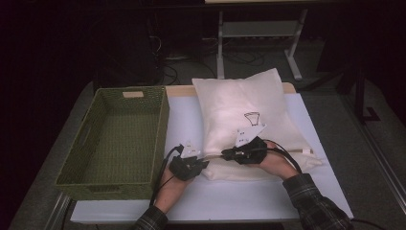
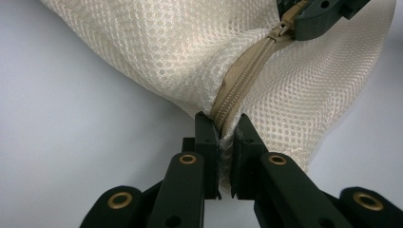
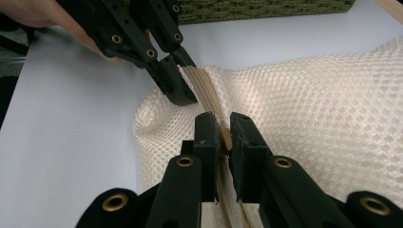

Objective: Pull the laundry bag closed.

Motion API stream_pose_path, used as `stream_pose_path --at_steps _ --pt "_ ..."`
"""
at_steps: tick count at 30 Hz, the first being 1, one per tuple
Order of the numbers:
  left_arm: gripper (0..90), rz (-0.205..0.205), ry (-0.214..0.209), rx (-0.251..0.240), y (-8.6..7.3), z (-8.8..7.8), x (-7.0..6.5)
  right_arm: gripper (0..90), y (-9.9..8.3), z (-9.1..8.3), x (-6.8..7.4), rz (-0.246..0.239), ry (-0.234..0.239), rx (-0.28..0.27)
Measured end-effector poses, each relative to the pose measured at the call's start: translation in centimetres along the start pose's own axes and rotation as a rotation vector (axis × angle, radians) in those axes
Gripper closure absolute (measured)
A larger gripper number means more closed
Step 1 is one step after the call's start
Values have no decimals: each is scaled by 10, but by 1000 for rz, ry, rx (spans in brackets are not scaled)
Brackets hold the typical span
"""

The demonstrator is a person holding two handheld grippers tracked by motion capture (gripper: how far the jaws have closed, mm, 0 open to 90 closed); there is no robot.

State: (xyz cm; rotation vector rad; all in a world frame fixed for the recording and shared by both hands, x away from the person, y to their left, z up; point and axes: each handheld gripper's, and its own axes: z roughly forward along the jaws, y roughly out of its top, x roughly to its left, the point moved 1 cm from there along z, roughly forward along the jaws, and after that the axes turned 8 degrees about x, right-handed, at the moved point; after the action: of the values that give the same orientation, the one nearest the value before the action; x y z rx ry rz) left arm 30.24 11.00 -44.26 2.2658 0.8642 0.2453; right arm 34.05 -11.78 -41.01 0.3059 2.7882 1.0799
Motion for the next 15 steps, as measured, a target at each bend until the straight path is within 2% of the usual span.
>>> stream_pose_path --at_steps 15 --pt "834 -9 -10 3 -1 1 1 817 -11 -7 -8 16 8 7"
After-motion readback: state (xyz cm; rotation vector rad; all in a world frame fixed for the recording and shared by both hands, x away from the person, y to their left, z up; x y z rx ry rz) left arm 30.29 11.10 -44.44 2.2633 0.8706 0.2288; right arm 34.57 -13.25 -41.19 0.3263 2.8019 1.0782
